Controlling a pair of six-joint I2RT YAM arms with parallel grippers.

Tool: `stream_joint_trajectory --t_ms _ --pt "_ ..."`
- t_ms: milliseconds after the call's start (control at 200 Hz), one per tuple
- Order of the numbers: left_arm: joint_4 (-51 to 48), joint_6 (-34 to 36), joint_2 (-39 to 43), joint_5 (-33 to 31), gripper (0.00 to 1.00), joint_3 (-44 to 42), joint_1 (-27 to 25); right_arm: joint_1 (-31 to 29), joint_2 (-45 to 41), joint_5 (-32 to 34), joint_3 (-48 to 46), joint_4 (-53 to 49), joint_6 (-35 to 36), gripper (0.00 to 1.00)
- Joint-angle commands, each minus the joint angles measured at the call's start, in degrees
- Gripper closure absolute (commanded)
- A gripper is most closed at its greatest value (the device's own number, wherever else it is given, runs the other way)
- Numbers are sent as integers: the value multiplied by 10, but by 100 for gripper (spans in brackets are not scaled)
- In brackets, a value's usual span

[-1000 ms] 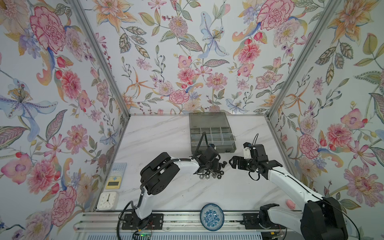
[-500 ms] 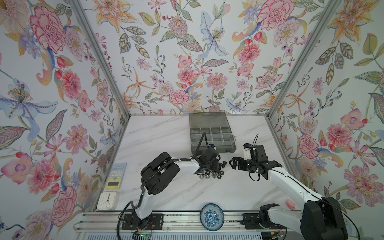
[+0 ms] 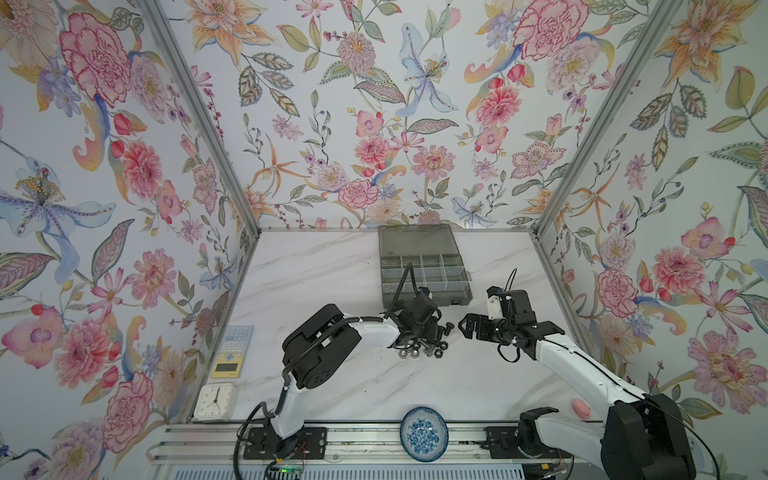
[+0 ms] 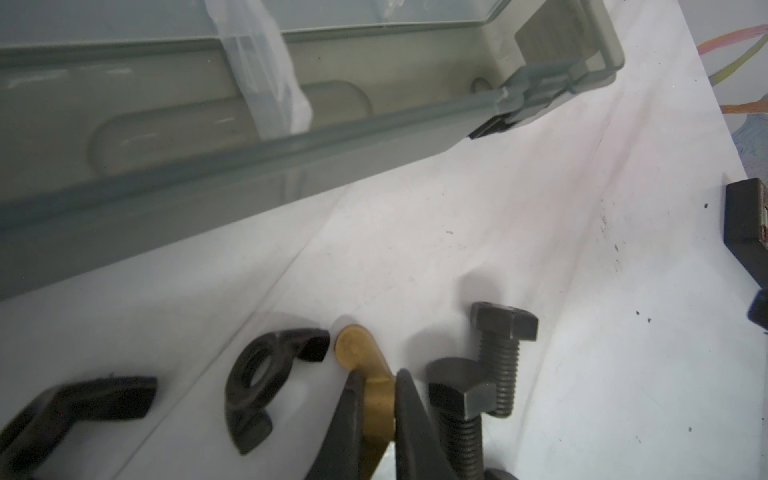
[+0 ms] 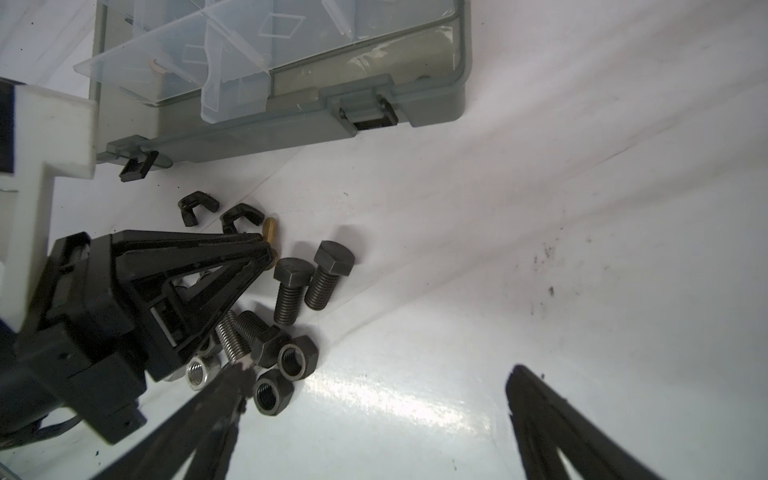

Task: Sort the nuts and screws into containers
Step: 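Lift the second brass wing nut over the same box compartment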

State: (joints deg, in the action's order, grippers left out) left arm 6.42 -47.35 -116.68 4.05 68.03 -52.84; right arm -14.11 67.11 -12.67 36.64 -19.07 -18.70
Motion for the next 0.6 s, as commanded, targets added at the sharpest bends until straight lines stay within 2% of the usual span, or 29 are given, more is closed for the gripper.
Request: stream_joint_trajectory --t_ms 0,355,595 --pt "-26 16 8 -15 100 -14 -1 2 -11 -4 -7 -7 -2 1" --pt "-63 72 119 -28 100 -11 36 1 -25 -10 -10 -7 -7 1" --pt "-84 129 147 -20 100 27 116 -2 -29 -16 -12 -7 -6 1"
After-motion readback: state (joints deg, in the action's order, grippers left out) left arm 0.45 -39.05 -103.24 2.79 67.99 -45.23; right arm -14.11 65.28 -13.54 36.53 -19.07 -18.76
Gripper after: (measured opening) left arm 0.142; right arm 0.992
